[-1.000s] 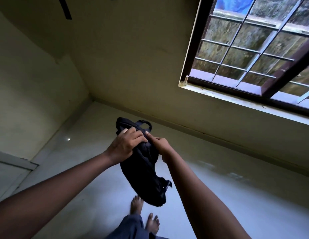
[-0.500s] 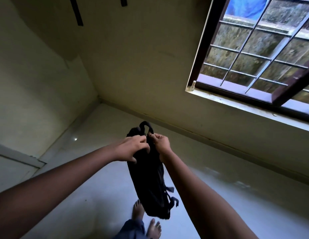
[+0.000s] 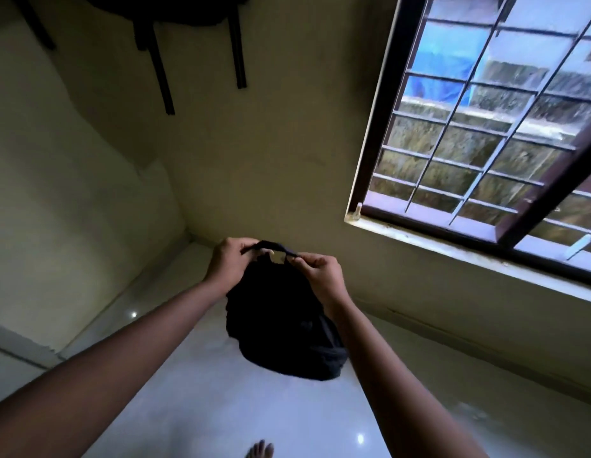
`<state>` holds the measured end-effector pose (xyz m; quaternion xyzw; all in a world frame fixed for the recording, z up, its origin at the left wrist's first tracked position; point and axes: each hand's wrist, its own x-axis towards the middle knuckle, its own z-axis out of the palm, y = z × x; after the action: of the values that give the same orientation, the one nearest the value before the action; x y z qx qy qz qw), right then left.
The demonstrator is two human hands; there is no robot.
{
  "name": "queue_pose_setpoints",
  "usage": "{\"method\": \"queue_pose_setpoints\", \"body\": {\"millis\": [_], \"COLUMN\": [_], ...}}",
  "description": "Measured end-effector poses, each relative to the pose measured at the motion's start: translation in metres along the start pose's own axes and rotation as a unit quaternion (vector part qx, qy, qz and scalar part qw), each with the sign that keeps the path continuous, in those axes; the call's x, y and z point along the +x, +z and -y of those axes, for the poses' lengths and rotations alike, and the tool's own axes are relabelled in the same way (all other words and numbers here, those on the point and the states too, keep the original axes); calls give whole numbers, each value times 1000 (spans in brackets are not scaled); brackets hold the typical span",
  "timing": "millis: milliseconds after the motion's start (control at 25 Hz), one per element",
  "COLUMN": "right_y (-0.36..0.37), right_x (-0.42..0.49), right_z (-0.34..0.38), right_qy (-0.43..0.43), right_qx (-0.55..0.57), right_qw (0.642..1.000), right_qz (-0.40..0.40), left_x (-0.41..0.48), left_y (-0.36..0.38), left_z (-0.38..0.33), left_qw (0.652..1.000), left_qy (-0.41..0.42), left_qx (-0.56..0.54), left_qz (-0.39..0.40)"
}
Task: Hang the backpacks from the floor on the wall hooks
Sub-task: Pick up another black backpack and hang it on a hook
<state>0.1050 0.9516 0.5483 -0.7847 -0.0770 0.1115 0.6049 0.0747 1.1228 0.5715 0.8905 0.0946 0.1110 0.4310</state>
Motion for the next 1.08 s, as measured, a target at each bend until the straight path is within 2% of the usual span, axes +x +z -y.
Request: {"method": "queue_pose_setpoints", "body": {"millis": [120, 200, 320, 440, 600, 720, 880, 1000, 1080], "right_y": [-16, -25, -34, -33, -23, -16, -3, 2, 3], "right_x": [29, 43, 63, 92, 144, 180, 243, 287, 313], "right_z": [54, 91, 144, 202, 285, 349, 424, 480, 522], "right_qy": [-41, -82, -185, -259, -295, -318, -366, -392, -415], "right_qx": [54, 72, 48, 29, 102, 106, 79, 43, 33], "right_qw": [997, 993, 978, 958, 949, 942, 923, 906, 893], "right_qz": [-34, -41, -84, -119, -48, -25, -92, -151, -171], "left_x": [38, 53, 78, 125, 191, 244, 314, 362, 400], "left_y": [-37, -58, -87, -119, -175, -223, -283, -322, -346], "left_z": [-43, -78, -119, -148, -176, -198, -227, -254, -274], "left_qw": [995, 992, 985, 963, 930, 918, 895, 886, 873], "left_qy": [-21, 13, 141, 205, 265, 298, 351, 360, 367], "left_qx": [-83, -109, 7, 87, 91, 92, 88, 54, 74], "left_qz": [-48, -65, -99, -150, -237, -246, -262, -288, -314]}}
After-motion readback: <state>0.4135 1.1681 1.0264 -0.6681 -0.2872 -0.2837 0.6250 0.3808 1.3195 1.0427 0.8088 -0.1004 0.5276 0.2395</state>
